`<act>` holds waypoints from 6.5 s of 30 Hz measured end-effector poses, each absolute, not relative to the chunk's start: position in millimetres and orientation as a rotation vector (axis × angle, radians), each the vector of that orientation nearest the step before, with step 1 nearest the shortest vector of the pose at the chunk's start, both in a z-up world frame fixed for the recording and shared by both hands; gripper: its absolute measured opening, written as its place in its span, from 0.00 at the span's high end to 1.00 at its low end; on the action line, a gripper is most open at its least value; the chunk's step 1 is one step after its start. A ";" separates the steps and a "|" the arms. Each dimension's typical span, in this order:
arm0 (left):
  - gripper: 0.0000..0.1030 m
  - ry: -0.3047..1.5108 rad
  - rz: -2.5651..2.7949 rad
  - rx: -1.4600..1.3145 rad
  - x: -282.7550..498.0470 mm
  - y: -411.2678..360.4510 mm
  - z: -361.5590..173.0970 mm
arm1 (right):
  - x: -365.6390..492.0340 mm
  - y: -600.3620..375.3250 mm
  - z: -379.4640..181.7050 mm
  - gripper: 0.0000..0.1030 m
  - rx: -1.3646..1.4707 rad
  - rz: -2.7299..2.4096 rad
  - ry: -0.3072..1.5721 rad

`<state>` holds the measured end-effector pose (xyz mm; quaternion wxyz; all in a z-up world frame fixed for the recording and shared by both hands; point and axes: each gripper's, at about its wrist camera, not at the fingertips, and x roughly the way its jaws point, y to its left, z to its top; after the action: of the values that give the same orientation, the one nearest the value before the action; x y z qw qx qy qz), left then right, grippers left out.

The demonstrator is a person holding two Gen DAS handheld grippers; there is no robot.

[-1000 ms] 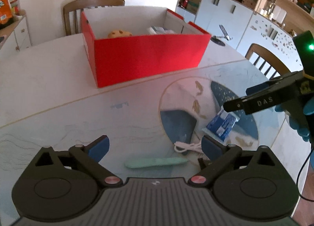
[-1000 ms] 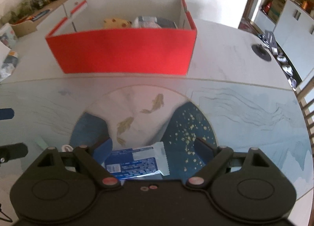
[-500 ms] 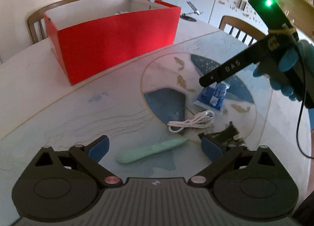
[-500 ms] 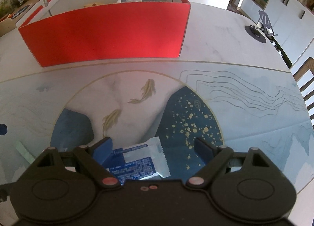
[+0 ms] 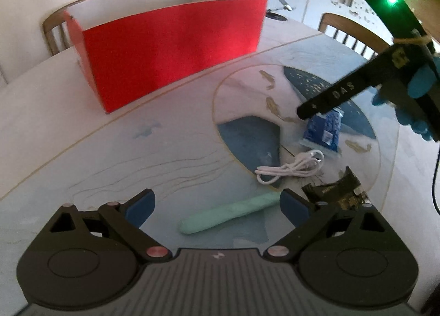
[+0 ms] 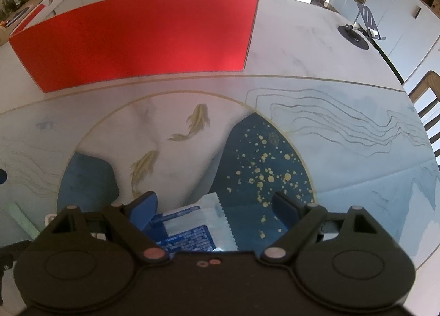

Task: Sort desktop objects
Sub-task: 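Close the right tool on the blue-and-white bar while the left tool grasps the mint-green stick, then lift the blue bar and green stick and carry them over the red box, then lower the bar and green stick into the box and open both tools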

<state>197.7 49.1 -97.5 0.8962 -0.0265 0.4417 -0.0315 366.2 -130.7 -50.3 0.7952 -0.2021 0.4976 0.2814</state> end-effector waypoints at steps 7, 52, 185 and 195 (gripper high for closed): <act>0.16 0.936 -0.114 -0.034 199.0 39.8 -102.1 | 364.8 -127.8 -51.2 0.12 -0.439 0.604 1.071; 0.92 0.948 -0.068 -0.112 172.7 21.7 -82.9 | 332.1 -194.0 -41.3 0.64 -0.393 0.717 1.060; 0.92 0.809 0.348 -0.269 381.4 150.5 -3.1 | 445.9 14.9 34.6 0.65 -0.445 1.058 0.905; 0.92 0.874 0.353 -0.246 390.0 149.4 -18.7 | 445.9 23.4 15.9 0.65 -0.483 1.068 0.930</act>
<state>390.0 149.4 -18.7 0.8836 -0.1184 0.4201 0.1695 445.9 23.4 15.9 0.7331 -0.2194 0.4227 0.4856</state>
